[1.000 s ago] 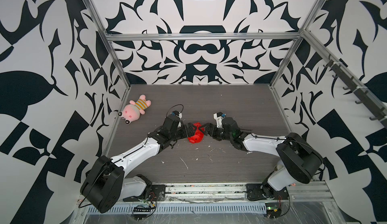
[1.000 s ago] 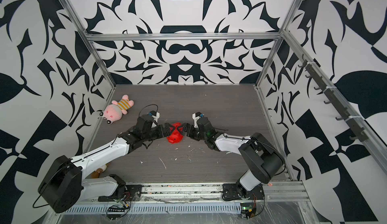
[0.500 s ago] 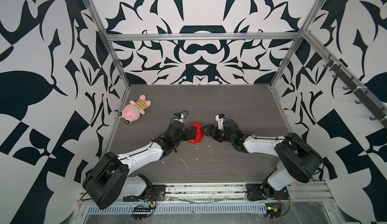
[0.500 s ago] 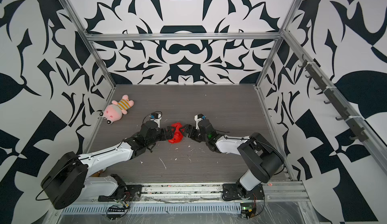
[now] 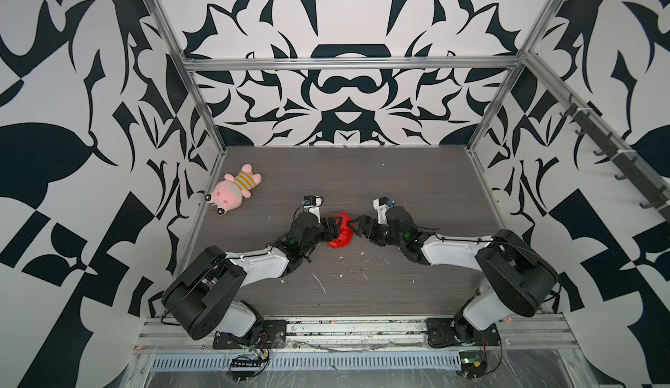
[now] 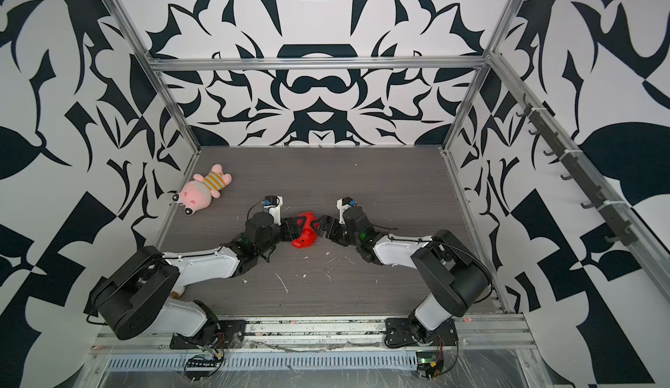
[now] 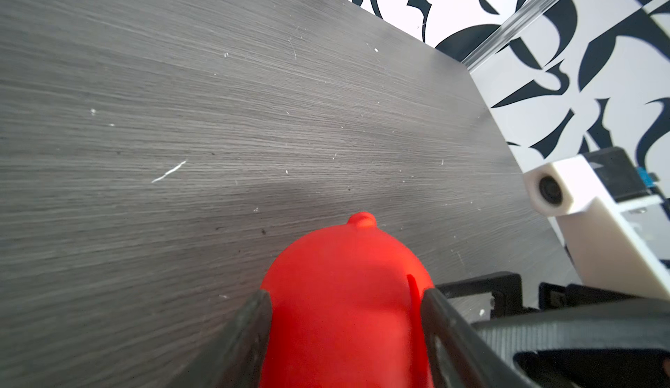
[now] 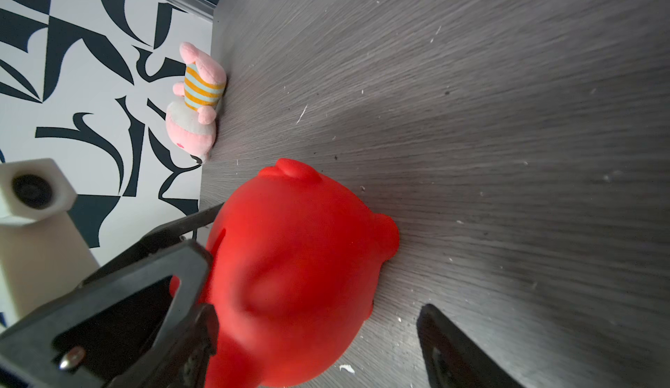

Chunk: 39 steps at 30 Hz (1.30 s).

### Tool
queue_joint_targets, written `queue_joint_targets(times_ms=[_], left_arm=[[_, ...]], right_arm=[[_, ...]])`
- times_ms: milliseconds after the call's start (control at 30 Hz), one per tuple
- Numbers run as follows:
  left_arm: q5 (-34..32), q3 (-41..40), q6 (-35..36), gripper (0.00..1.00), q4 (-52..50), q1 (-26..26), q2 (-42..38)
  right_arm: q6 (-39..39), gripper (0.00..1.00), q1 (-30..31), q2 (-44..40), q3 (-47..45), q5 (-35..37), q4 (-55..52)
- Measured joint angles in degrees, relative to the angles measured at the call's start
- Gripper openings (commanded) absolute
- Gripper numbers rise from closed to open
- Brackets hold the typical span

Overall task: Open piggy banks
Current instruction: Adjust the piggy bank at the center of the board.

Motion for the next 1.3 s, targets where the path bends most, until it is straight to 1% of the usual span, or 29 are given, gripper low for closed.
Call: queue_joint_targets(times_ms=[100, 300, 400, 500, 533, 567, 700, 800, 867, 967, 1167, 1300], left_arm=[[1.7, -1.4, -1.6, 0.61, 4.4, 1.9, 0.8], [5.1, -4.8, -5.8, 0.64, 12.2, 7.2, 2.2], [7.4, -6.8, -8.4, 0.71, 17.3, 10.4, 3.7], [8.9, -8.1, -10.1, 0.83, 20.1, 12.7, 4.8], [9.2, -8.6, -10.7, 0.84, 21.0, 13.4, 5.1], [9.6, -9.2, -11.5, 0.89, 21.8, 14.3, 5.4], [10.8, -11.1, -13.3, 0.91, 24.0, 17.3, 6.3], [11.1, -12.9, -13.6, 0.93, 21.4, 18.7, 7.5], [11.4, -13.5, -13.6, 1.00, 21.2, 18.9, 7.2], [11.4, -13.5, -14.0, 0.99, 19.6, 19.0, 5.6], [11.1, -12.8, -13.9, 0.99, 8.2, 19.3, -2.4], [10.6, -9.4, -13.2, 0.99, -2.8, 19.3, -10.8]], right_arm=[[-0.1, 0.88, 0.0, 0.0, 0.0, 0.0, 0.0], [-0.9, 0.87, 0.0, 0.0, 0.0, 0.0, 0.0], [-1.3, 0.87, 0.0, 0.0, 0.0, 0.0, -0.1], [-1.5, 0.87, 0.0, 0.0, 0.1, 0.0, -0.3], [-1.6, 0.87, 0.0, 0.0, 0.2, 0.0, -0.5], [-1.7, 0.87, 0.0, 0.0, 0.4, 0.0, -0.7], [-2.4, 0.87, 0.0, 0.0, 0.8, 0.0, -1.4], [-2.6, 0.86, 0.0, 0.0, 1.1, 0.0, -1.8], [-2.6, 0.86, 0.0, 0.0, 1.4, 0.0, -1.9], [-2.8, 0.86, 0.0, 0.0, 1.4, 0.0, -2.2], [-4.2, 0.84, 0.0, 0.0, 2.1, -0.5, -3.1], [-7.7, 0.81, -0.9, 0.1, 6.9, -3.0, -6.8]])
